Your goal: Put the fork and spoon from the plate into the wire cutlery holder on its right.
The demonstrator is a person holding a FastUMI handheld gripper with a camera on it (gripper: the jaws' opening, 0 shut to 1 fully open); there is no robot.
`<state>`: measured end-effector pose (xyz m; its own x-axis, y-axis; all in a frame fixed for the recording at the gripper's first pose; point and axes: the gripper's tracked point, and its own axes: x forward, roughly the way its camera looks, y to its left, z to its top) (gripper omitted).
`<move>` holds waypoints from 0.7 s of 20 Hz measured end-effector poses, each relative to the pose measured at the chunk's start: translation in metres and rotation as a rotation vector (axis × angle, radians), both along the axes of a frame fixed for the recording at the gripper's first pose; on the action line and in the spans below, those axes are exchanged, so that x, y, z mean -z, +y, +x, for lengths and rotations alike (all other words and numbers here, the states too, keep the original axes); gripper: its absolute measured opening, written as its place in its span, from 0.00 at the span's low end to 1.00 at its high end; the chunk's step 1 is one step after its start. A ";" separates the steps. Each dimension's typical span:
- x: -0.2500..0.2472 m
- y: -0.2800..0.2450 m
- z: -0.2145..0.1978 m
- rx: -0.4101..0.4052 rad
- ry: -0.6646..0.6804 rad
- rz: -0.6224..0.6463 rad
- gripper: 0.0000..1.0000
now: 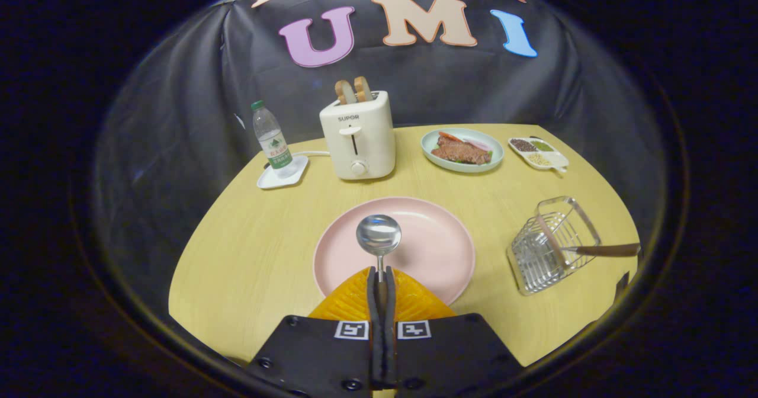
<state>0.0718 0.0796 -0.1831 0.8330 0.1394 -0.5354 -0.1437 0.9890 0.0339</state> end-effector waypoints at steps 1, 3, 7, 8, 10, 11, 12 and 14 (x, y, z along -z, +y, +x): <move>-0.011 -0.005 0.000 -0.003 -0.007 -0.003 0.04; -0.031 -0.018 -0.001 -0.005 -0.015 -0.001 0.04; -0.077 -0.057 0.001 0.024 -0.042 -0.018 0.04; -0.088 -0.069 0.001 0.034 -0.052 -0.025 0.04; -0.106 -0.094 0.003 0.062 -0.060 -0.043 0.04; -0.114 -0.107 0.003 0.077 -0.059 -0.050 0.04; -0.120 -0.118 0.004 0.089 -0.057 -0.056 0.04; -0.129 -0.142 0.003 0.109 -0.034 -0.079 0.04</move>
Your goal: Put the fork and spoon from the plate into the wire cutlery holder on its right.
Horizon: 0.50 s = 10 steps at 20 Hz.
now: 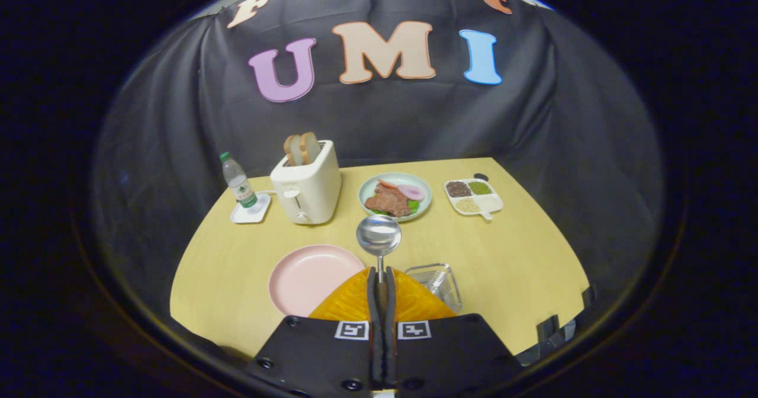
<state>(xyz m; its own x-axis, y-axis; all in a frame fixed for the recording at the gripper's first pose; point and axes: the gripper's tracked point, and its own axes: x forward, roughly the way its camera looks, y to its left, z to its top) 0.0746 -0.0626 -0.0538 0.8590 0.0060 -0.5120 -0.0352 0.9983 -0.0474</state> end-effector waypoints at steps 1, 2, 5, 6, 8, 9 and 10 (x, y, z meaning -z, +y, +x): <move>0.000 -0.012 -0.002 0.010 0.030 -0.009 0.04; 0.001 -0.022 -0.004 0.020 0.061 -0.012 0.04; 0.005 -0.044 -0.011 0.034 0.152 -0.013 0.04; 0.008 -0.049 -0.013 0.033 0.184 -0.017 0.04; 0.016 -0.057 -0.017 0.025 0.252 -0.032 0.04; 0.021 -0.059 -0.018 0.020 0.290 -0.038 0.04; 0.026 -0.060 -0.020 0.012 0.330 -0.042 0.04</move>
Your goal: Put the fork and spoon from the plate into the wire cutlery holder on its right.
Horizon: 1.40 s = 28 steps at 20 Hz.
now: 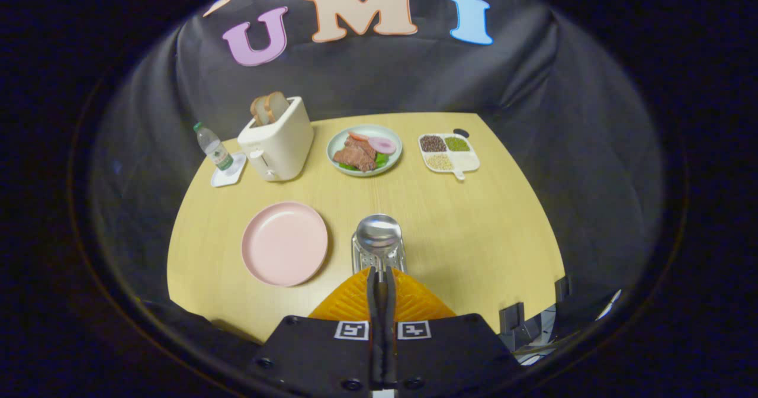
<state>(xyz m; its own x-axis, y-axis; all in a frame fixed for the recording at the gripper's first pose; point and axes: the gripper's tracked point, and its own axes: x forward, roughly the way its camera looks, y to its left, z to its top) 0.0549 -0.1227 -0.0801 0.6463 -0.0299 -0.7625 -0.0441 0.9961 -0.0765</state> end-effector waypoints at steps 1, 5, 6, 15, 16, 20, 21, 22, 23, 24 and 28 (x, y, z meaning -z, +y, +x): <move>0.005 0.000 0.000 -0.008 0.038 -0.004 0.04; 0.031 -0.003 0.002 -0.028 0.178 -0.041 0.04; 0.038 -0.004 0.005 -0.033 0.204 -0.051 0.04; 0.082 -0.001 0.032 -0.087 0.409 -0.158 0.04; 0.085 -0.002 0.034 -0.085 0.420 -0.164 0.05; 0.096 -0.003 0.042 -0.083 0.474 -0.182 0.06; 0.098 -0.003 0.042 -0.091 0.486 -0.188 0.06; 0.101 -0.003 0.044 -0.094 0.489 -0.192 0.06; 0.103 -0.002 0.046 -0.092 0.490 -0.194 0.07; 0.104 0.000 0.048 -0.094 0.484 -0.192 0.07; 0.094 0.012 0.047 -0.099 0.452 -0.140 0.28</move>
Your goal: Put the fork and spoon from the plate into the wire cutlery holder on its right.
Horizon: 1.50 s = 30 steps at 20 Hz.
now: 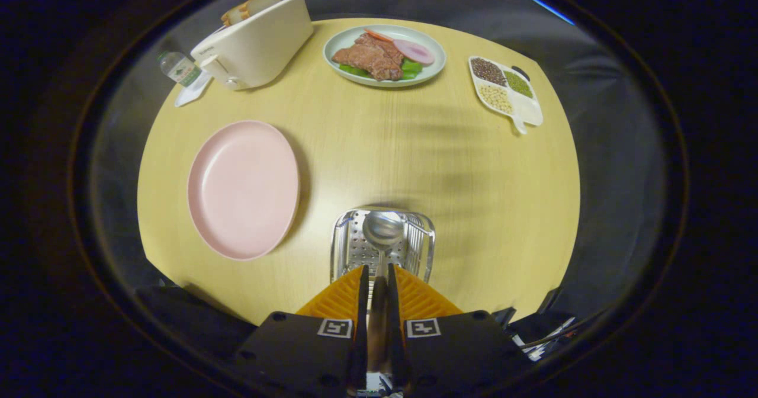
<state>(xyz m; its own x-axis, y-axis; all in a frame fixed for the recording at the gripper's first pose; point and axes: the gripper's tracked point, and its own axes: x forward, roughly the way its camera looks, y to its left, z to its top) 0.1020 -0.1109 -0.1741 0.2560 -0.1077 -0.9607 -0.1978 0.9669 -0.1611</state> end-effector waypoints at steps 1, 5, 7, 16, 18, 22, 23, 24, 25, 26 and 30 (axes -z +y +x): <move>0.001 -0.001 0.002 0.006 -0.016 0.007 0.37; -0.025 -0.007 0.011 0.048 -0.142 0.055 0.74; -0.042 -0.006 0.017 0.098 -0.229 0.112 0.92; -0.181 0.028 0.020 0.113 -0.754 0.336 1.00; -0.226 0.036 0.011 0.078 -0.906 0.353 0.99; -0.288 0.054 -0.010 0.014 -1.133 0.367 0.99; -0.298 0.056 -0.016 0.001 -1.171 0.351 0.99; -0.307 0.060 -0.022 -0.011 -1.209 0.337 0.99; -0.314 0.064 -0.028 -0.023 -1.250 0.329 0.99; -0.320 0.071 -0.035 -0.034 -1.290 0.326 0.99; -0.317 0.082 -0.052 -0.037 -1.370 0.279 0.99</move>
